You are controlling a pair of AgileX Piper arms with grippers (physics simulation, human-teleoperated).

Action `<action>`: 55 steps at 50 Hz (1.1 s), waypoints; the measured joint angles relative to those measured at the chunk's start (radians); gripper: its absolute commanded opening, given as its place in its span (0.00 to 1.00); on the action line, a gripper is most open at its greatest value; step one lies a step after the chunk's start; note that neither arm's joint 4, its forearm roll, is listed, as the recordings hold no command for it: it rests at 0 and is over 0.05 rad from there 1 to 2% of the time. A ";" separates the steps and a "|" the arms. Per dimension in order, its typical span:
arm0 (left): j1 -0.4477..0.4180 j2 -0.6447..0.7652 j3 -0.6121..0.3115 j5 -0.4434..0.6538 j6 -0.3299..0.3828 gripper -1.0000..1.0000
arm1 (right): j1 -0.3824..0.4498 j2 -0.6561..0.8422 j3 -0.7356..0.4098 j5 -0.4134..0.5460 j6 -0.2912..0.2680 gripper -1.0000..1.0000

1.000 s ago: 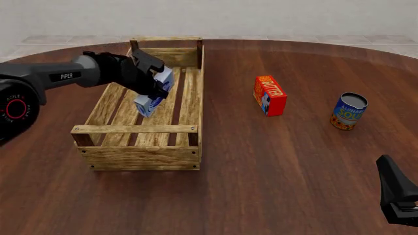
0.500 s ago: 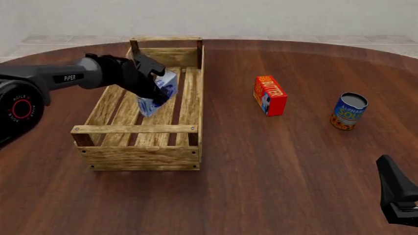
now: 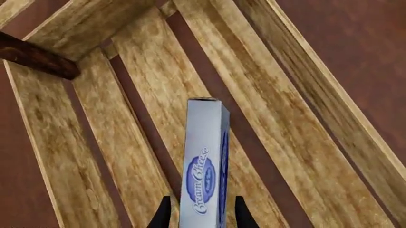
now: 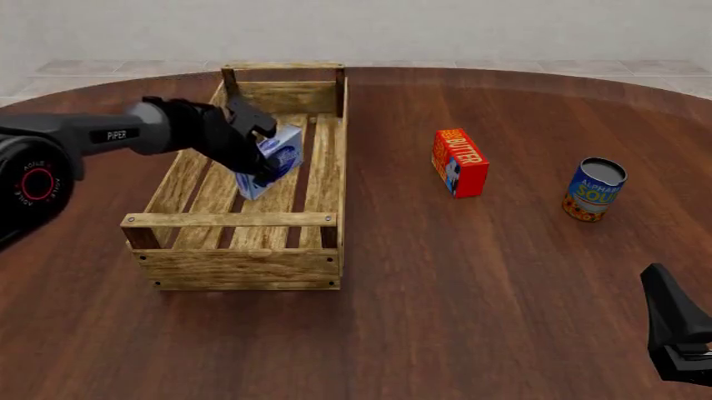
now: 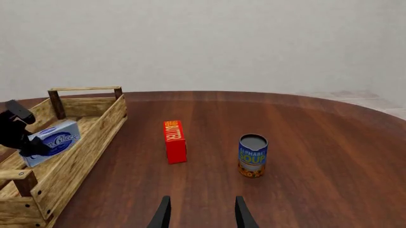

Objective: Pick up the cream cheese and put it in the tray.

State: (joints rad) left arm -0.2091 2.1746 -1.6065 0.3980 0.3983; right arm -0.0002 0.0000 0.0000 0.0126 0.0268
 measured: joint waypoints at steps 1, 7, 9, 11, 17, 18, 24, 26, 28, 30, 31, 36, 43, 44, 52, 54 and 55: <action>0.000 -0.003 0.001 0.000 0.001 1.00 | 0.000 0.000 0.000 0.000 0.000 1.00; -0.002 -0.026 0.011 0.004 0.006 1.00 | 0.000 0.000 0.000 0.000 0.000 1.00; -0.004 -0.037 0.016 0.006 0.007 1.00 | 0.000 0.000 0.000 0.000 0.000 1.00; -0.006 -0.048 0.021 0.007 0.007 1.00 | 0.000 0.000 0.000 0.000 0.000 1.00; -0.011 -0.083 0.043 0.005 0.012 1.00 | 0.000 0.000 0.000 0.000 -0.001 1.00; -0.012 -0.089 0.048 0.004 0.012 1.00 | 0.000 0.000 0.000 0.000 -0.001 1.00; -0.016 -0.129 0.084 -0.014 0.024 1.00 | 0.000 0.000 0.000 0.000 -0.002 1.00; -0.013 -0.145 0.102 -0.027 0.038 1.00 | 0.000 0.000 0.000 0.000 -0.002 1.00; -0.011 -0.165 0.124 -0.040 0.052 1.00 | 0.000 0.000 0.000 0.000 -0.002 1.00; -0.010 -0.183 0.144 -0.052 0.061 1.00 | -0.001 0.000 0.000 0.000 -0.002 1.00; -0.009 -0.192 0.153 -0.058 0.065 1.00 | -0.001 0.000 0.000 0.000 -0.002 1.00; -0.012 -0.246 0.214 -0.091 0.080 1.00 | -0.001 0.000 0.000 0.000 -0.003 1.00; -0.029 -0.334 0.312 -0.147 0.070 1.00 | -0.001 0.000 0.000 0.000 -0.003 1.00; -0.031 -0.347 0.327 -0.157 0.068 1.00 | -0.001 0.000 0.000 0.000 -0.003 1.00; -0.052 -0.457 0.461 -0.247 0.032 1.00 | -0.001 0.000 0.000 -0.001 -0.004 1.00; -0.059 -0.488 0.497 -0.272 0.019 1.00 | 0.000 0.000 0.000 -0.002 -0.004 1.00; -0.063 -0.503 0.514 -0.284 0.013 1.00 | 0.000 0.000 0.000 -0.002 -0.004 1.00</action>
State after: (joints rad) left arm -0.2717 1.6714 -1.0926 0.1140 0.4110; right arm -0.0006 0.0001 0.0000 0.0109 0.0232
